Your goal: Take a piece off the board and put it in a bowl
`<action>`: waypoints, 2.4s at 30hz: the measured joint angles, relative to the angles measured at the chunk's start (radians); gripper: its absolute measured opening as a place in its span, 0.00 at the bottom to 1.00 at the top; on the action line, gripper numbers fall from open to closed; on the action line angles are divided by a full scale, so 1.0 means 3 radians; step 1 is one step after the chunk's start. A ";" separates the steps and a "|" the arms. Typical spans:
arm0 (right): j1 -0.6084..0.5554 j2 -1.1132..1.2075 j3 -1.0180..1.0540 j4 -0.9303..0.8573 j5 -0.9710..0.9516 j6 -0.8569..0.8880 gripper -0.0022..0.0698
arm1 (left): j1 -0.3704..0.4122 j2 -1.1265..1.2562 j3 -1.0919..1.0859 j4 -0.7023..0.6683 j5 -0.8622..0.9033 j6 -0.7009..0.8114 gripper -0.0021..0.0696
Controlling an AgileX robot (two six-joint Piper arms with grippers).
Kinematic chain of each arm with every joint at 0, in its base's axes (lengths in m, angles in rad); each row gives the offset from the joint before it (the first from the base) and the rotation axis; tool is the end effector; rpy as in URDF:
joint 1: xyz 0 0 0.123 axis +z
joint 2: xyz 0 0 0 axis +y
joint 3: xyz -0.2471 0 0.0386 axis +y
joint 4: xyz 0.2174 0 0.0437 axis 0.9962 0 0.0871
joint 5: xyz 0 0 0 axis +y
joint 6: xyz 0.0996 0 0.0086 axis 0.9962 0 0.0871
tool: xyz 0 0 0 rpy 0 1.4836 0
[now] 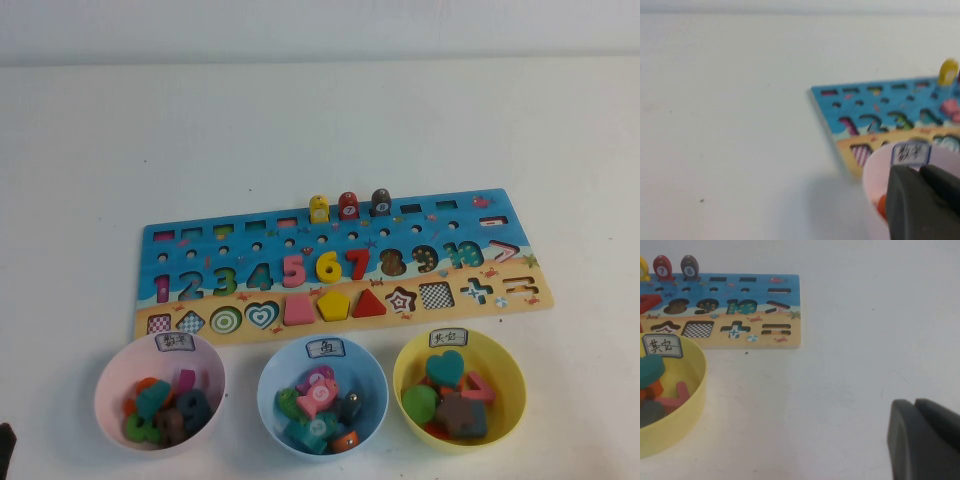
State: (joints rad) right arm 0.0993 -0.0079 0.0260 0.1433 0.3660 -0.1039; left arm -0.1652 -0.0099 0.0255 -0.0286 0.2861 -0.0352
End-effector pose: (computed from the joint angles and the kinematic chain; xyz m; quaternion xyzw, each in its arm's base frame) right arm 0.0655 0.0117 0.1704 -0.0430 0.8016 0.0590 0.5934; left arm 0.0672 -0.0120 0.1781 0.0424 0.7775 -0.0744 0.6230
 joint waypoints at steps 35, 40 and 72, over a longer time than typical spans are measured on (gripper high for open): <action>0.0000 0.0000 0.0000 0.0000 0.0000 0.0000 0.01 | 0.0003 0.3069 -0.2705 -0.0721 0.1251 0.0532 0.03; 0.0000 0.0000 0.0000 0.0000 0.0000 0.0000 0.01 | 0.0011 0.3817 -0.3260 -0.1185 0.1668 0.1587 0.03; 0.0000 0.0000 0.0000 0.0000 0.0000 0.0000 0.01 | -0.0987 0.7052 -0.6394 -0.0480 0.3111 0.4084 0.03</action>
State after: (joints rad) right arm 0.0993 -0.0079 0.0260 0.1433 0.3660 -0.1039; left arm -0.4614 2.1056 -1.8927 -0.1726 1.2196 1.1900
